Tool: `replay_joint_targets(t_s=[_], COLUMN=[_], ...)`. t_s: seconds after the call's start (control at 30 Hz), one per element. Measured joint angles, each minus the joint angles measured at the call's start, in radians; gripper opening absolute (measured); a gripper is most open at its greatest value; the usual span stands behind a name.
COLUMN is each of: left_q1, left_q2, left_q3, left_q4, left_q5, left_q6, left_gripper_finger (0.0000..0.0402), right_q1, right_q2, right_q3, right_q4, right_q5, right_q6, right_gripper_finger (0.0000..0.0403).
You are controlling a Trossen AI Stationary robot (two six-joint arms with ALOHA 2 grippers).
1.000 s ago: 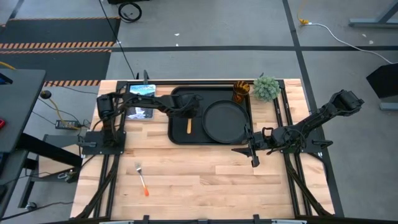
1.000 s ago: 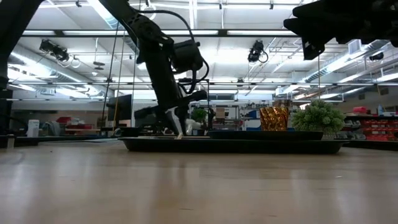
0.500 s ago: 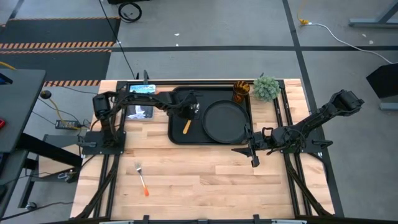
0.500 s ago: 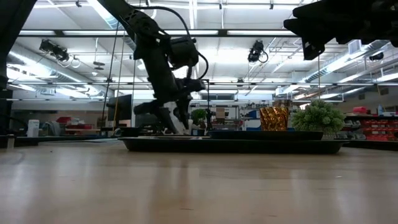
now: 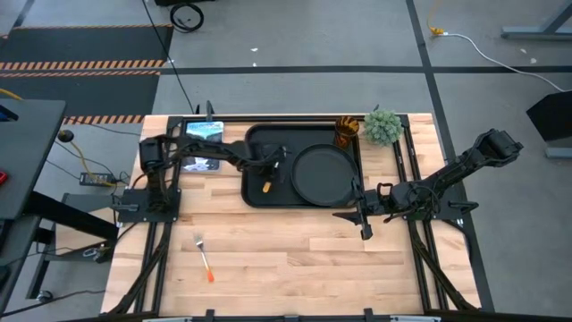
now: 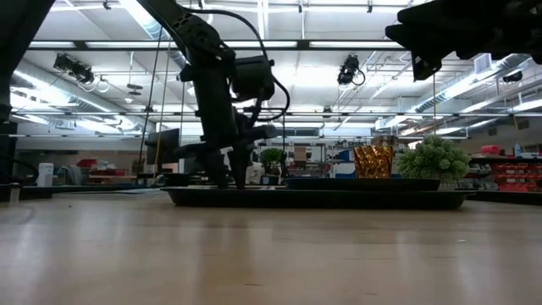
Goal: Pick and place plate/cup/fork/spoon on tray
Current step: Put the yellow spoon on the black tray to the left of the black plate
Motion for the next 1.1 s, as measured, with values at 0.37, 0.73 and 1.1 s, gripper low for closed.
replay_joint_targets(t_s=[0.37,0.73,1.1], left_q1=[-0.075,-0.106,-0.13], left_q2=[0.015,0.015,0.015], left_q3=[0.0,0.0,0.0], left_q4=[0.008,0.035,0.057], left_q5=[0.009,0.012,0.021], left_q6=[-0.07,-0.1,-0.123], left_gripper_finger=[0.0142,0.0142,0.0142], right_q1=[0.0,0.0,0.0], right_q2=[0.0,0.0,0.0], right_q3=[0.0,0.0,0.0], right_q4=[0.005,0.009,0.009], right_q5=[0.0,0.0,0.0], right_q6=[0.0,0.001,0.001], right_gripper_finger=[0.0126,0.0126,0.0126])
